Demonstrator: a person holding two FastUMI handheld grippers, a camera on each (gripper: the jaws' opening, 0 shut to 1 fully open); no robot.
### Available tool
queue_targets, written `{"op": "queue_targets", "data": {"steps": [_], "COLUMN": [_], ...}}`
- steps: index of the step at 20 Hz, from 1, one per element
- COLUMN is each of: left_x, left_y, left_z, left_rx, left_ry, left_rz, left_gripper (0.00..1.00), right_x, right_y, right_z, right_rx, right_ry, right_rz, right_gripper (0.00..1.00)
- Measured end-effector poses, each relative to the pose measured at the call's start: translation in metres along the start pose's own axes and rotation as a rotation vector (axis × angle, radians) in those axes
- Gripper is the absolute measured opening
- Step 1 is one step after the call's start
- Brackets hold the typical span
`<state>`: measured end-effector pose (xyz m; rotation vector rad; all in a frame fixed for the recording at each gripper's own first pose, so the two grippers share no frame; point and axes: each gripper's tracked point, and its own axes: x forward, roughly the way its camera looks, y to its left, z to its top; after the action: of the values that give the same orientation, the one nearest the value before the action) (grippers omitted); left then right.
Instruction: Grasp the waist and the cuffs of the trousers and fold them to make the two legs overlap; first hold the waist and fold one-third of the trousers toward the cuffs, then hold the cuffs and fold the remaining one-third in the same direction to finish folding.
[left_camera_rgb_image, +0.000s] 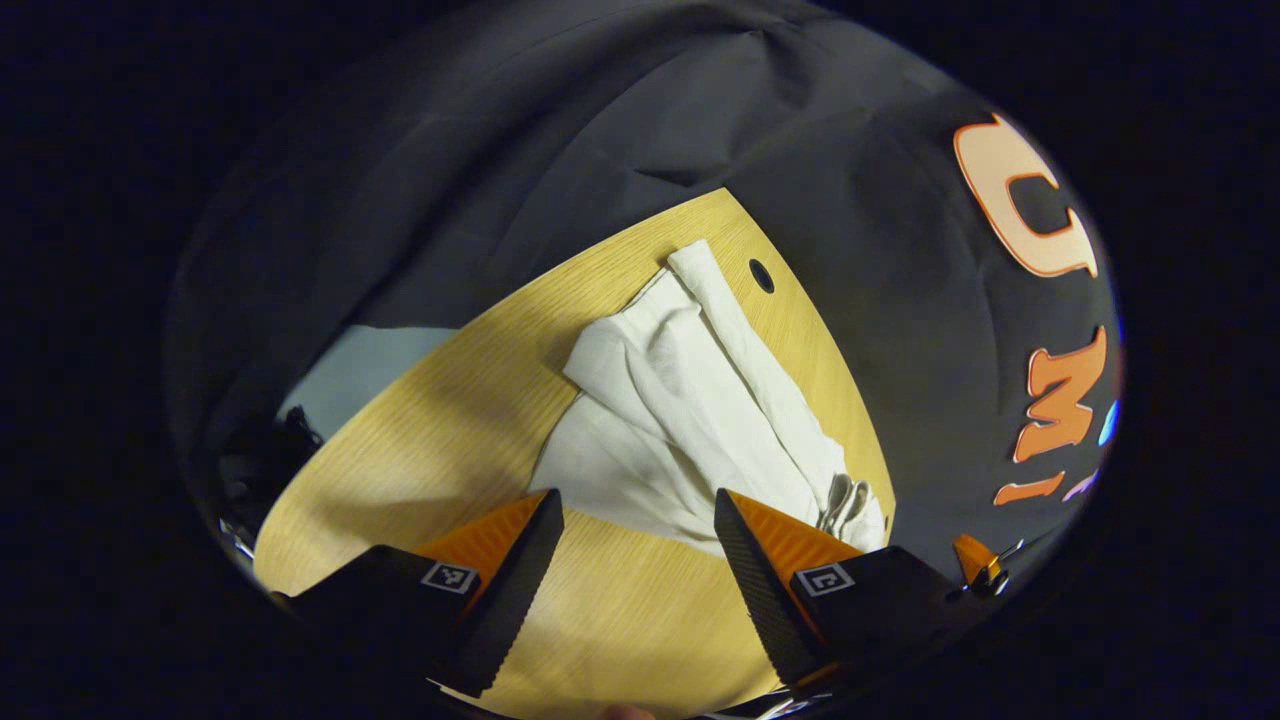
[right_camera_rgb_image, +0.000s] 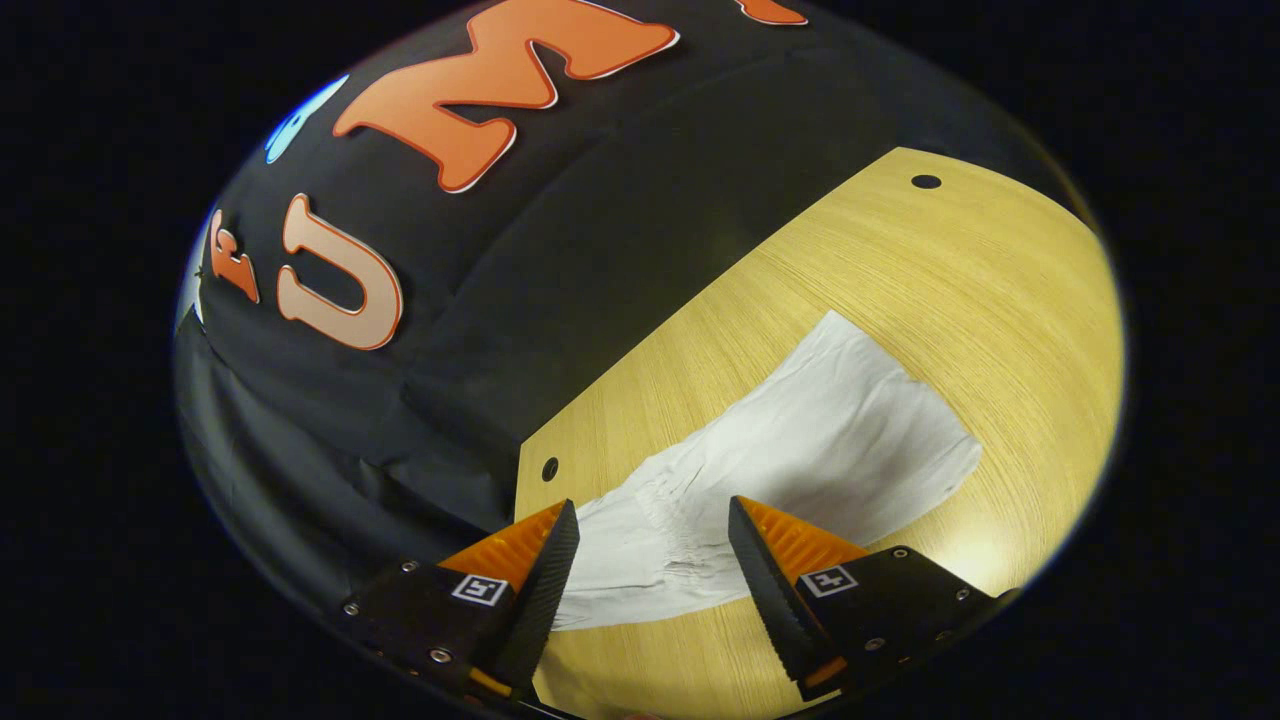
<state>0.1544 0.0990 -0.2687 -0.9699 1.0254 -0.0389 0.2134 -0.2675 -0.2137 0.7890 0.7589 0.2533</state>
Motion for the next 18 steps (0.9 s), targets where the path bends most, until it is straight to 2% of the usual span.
{"op": "queue_targets", "data": {"steps": [5, 8, 10, 12, 15, 18], "left_x": [0.018, 0.034, 0.045, 0.05, 0.051, 0.048], "left_y": [-0.012, -0.022, -0.021, -0.017, -0.012, -0.014], "left_z": [0.021, 0.031, 0.032, 0.032, 0.028, 0.026], "left_rx": [-0.083, -0.078, -0.063, -0.051, -0.081, -0.083], "left_ry": [-0.046, -0.066, -0.075, -0.076, -0.085, -0.075], "left_rz": [-0.046, -0.05, -0.023, 0.008, 0.049, 0.07], "left_gripper": [0.98, 0.94, 0.88, 0.66, 0.17, 0.14], "right_x": [-0.014, -0.021, -0.026, -0.031, -0.04, -0.048], "right_y": [-0.019, -0.028, -0.038, -0.045, -0.056, -0.064], "right_z": [0.018, 0.021, 0.02, 0.016, 0.015, 0.025], "right_rx": [0.023, 0.045, 0.055, 0.069, 0.074, 0.063], "right_ry": [-0.042, -0.061, -0.066, -0.064, -0.068, -0.102], "right_rz": [-0.027, -0.044, -0.062, -0.076, -0.093, -0.113], "right_gripper": [0.92, 0.92, 0.92, 0.92, 0.92, 0.92]}}
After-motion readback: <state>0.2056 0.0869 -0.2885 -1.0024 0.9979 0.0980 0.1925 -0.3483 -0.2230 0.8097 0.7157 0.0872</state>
